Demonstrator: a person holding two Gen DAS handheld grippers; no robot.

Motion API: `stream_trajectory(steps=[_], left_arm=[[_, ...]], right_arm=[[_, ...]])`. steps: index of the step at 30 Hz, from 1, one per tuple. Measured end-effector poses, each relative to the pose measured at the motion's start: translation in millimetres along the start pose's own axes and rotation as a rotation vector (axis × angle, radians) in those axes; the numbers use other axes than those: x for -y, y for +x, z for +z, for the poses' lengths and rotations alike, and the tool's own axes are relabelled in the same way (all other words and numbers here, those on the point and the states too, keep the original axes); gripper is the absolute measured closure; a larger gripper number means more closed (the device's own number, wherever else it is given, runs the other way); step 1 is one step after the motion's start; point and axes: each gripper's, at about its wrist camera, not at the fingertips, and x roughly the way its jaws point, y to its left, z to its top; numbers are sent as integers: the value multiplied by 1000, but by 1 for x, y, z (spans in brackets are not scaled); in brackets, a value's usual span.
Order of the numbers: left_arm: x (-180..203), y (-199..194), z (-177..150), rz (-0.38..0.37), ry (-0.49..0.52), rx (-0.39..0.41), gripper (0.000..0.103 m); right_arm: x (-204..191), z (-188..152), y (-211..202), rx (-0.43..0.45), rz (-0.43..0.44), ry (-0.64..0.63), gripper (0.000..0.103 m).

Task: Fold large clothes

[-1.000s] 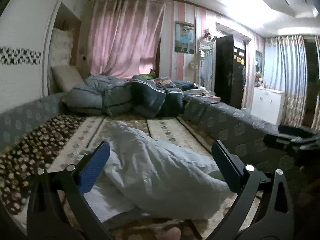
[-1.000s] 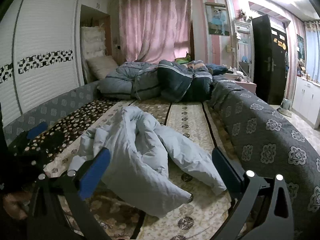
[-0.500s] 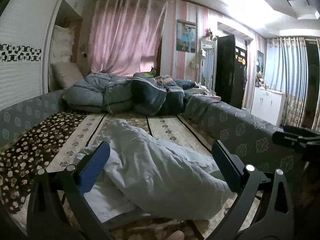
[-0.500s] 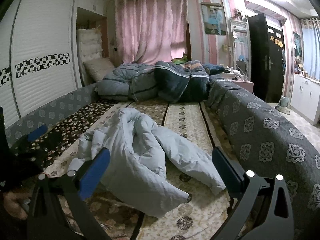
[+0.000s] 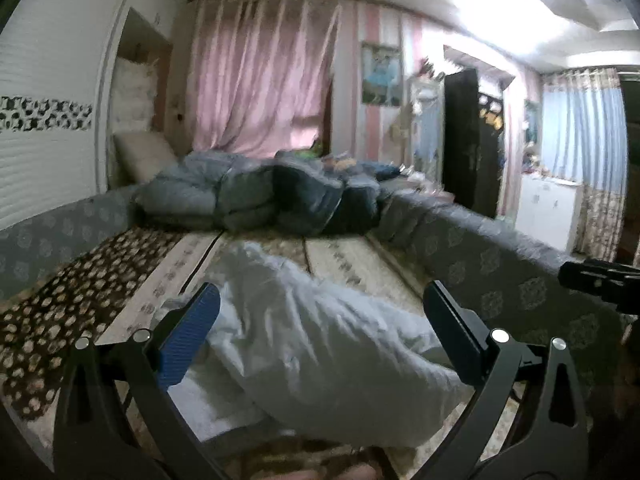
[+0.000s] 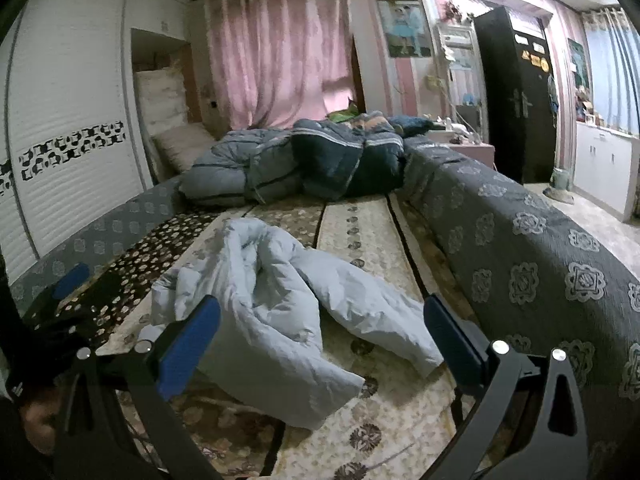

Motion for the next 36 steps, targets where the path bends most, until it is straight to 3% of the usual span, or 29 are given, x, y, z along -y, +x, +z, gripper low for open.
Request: stream_trajectory(steps=[6,9,12,16,21,24,31,36], left_arm=[[-13,0,2,-38,-46,-17,3],[-21,4,1,57,-41,-54,3],[-36,6,2,2,-116,-94,3],[-45,1,1,-9,-95,-18,3],[-64,20,-7,-32,-81,-162,3],[-68,21,-11,-4,-52,-187,3],[-86,1,-7,41,-90,-120,3],[-92,-5,-5,59,-121,-111,3]], right_arm=[[0,5,-7,67,-45,22,2],[-3,5,-3,58,-54,13,2],[-11,4,3,42,-69,-6,2],[-25,3,10,33,-90,-47,2],[-38,6,13,60,-122,-64,2],[-44,7,20,52,-110,-63,2],[-68,0,26,16,-70,-135,2],[-69,-1,24,21,-75,-109,2]])
